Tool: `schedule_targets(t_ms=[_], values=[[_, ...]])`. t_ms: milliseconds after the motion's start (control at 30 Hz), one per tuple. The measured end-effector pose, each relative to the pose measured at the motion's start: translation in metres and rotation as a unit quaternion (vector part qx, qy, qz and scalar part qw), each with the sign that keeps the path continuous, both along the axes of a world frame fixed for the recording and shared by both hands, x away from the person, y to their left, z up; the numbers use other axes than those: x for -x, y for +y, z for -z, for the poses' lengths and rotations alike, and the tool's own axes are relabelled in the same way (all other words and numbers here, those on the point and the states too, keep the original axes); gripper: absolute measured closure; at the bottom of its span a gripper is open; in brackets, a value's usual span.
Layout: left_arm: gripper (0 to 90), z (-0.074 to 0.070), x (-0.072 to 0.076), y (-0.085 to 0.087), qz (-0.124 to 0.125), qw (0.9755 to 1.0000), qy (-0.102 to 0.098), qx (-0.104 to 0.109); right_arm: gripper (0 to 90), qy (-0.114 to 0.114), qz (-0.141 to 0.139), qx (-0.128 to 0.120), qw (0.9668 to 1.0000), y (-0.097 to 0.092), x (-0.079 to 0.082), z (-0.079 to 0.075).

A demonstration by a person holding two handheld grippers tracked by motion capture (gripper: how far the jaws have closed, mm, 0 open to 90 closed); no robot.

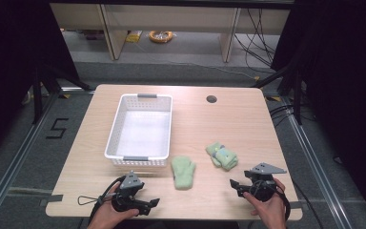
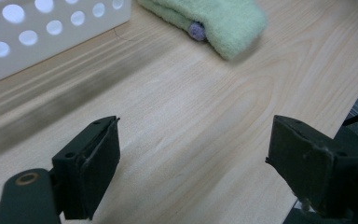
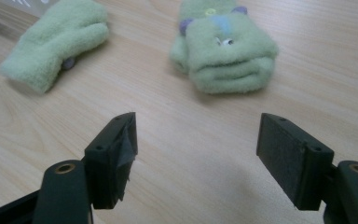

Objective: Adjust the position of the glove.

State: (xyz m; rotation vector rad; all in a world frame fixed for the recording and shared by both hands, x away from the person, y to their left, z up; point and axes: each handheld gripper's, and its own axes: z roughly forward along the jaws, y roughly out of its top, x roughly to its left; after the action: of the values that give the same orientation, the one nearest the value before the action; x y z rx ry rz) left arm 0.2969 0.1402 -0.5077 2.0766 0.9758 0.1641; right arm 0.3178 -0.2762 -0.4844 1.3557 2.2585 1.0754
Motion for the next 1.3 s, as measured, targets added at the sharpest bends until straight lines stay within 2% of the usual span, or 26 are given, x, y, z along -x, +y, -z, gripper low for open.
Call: schedule_targets(t_ms=[67, 100, 200, 233, 267, 400, 467, 500, 533, 600, 667, 733, 767, 833, 867, 933, 1000, 1033, 1067, 1100, 1133, 1167, 1233, 1267, 1300], values=[[16.4, 0.000, 0.000, 0.000, 0.000, 1.0000, 0.000, 0.000, 31.3, 0.002, -0.001, -0.005, 1.0000, 0.002, 0.001, 0.000], [16.4, 0.000, 0.000, 0.000, 0.000, 1.0000, 0.001, 0.000, 32.7, -0.011, -0.010, 0.001, 0.9999, 0.002, -0.001, 0.000], [16.4, 0.000, 0.000, 0.000, 0.004, 1.0000, -0.004, -0.002, 33.9, -0.014, -0.013, 0.005, 0.9998, 0.005, 0.001, -0.002], [16.4, 0.000, 0.000, 0.000, 0.004, 1.0000, -0.004, -0.002, 34.4, -0.016, -0.016, -0.005, 0.9997, 0.007, 0.001, -0.002], [16.4, 0.000, 0.000, 0.000, 0.000, 1.0000, 0.001, 0.001, 35.1, -0.020, -0.019, -0.004, 0.9996, 0.007, 0.000, -0.002], [16.4, -0.001, 0.000, 0.001, 0.005, 1.0000, -0.003, -0.005, 36.8, -0.023, -0.030, -0.016, 0.9992, 0.018, 0.002, -0.005], [16.4, -0.002, 0.000, 0.001, 0.009, 0.9999, -0.005, -0.010, 36.9, -0.026, -0.036, -0.010, 0.9990, 0.019, 0.002, -0.006], [16.4, -0.001, 0.000, 0.000, 0.006, 0.9999, -0.006, -0.006, 37.3, -0.017, -0.029, -0.026, 0.9991, 0.025, 0.004, -0.006], [16.4, -0.001, 0.000, 0.000, 0.006, 0.9999, -0.006, -0.007, 37.7, -0.027, -0.045, -0.020, 0.9984, 0.025, 0.002, -0.006], [16.4, -0.002, 0.000, 0.000, 0.005, 0.9999, -0.006, -0.006, 37.8, -0.029, -0.052, -0.024, 0.9980, 0.032, 0.002, -0.007], [16.4, -0.002, 0.000, 0.001, 0.008, 0.9999, -0.007, -0.010, 38.2, -0.020, -0.049, -0.032, 0.9980, 0.041, 0.003, -0.008], [16.4, -0.001, 0.000, 0.000, 0.001, 1.0000, -0.003, -0.005, 38.3, -0.013, -0.054, -0.034, 0.9979, 0.048, 0.002, -0.009], [16.4, -0.002, -0.001, 0.001, 0.006, 0.9999, -0.008, -0.009, 38.3, -0.028, -0.067, -0.031, 0.9969, 0.050, -0.002, -0.008], [16.4, -0.001, 0.000, 0.000, -0.001, 1.0000, -0.002, 0.001, 38.1, -0.021, -0.070, -0.033, 0.9968, 0.058, -0.005, -0.010], [16.4, -0.001, 0.000, 0.000, -0.002, 1.0000, -0.003, -0.004, 38.3, -0.023, -0.071, -0.041, 0.9964, 0.062, -0.007, -0.010], [16.4, -0.002, -0.001, 0.000, 0.001, 0.9999, -0.009, -0.009, 38.5, -0.022, -0.072, -0.040, 0.9964, 0.064, -0.008, -0.010], [16.4, -0.001, 0.000, 0.000, -0.002, 1.0000, -0.001, 0.001, 38.5, -0.023, -0.075, -0.037, 0.9962, 0.070, -0.011, -0.011], [16.4, -0.002, 0.000, 0.001, 0.003, 0.9999, -0.005, -0.008, 38.5, -0.024, -0.078, -0.036, 0.9960, 0.073, -0.012, -0.011], [16.4, -0.002, -0.001, 0.001, 0.005, 0.9999, -0.007, -0.008, 38.6, -0.021, -0.080, -0.038, 0.9959, 0.076, -0.013, -0.011], [16.4, -0.001, -0.001, 0.001, -0.001, 0.9999, -0.009, -0.013, 38.7, -0.020, -0.081, -0.038, 0.9958, 0.080, -0.015, -0.011], [16.4, -0.002, -0.001, 0.000, 0.000, 0.9999, -0.008, -0.007, 38.7, -0.018, -0.081, -0.037, 0.9958, 0.083, -0.017, -0.010], [16.4, -0.001, 0.000, 0.000, -0.002, 1.0000, -0.002, 0.000, 38.8, -0.002, -0.081, -0.049, 0.9955, 0.090, -0.019, -0.008], [16.4, -0.001, 0.000, 0.000, -0.001, 1.0000, -0.004, -0.001, 38.8, -0.008, -0.084, -0.043, 0.9955, 0.092, -0.022, -0.007], [16.4, -0.002, 0.000, 0.000, 0.002, 1.0000, -0.008, -0.002, 38.8, -0.004, -0.085, -0.042, 0.9955, 0.095, -0.024, -0.006], [16.4, -0.002, 0.000, 0.000, 0.002, 1.0000, -0.008, -0.002, 38.8, 0.006, -0.076, -0.053, 0.9956, 0.099, -0.023, -0.005]])
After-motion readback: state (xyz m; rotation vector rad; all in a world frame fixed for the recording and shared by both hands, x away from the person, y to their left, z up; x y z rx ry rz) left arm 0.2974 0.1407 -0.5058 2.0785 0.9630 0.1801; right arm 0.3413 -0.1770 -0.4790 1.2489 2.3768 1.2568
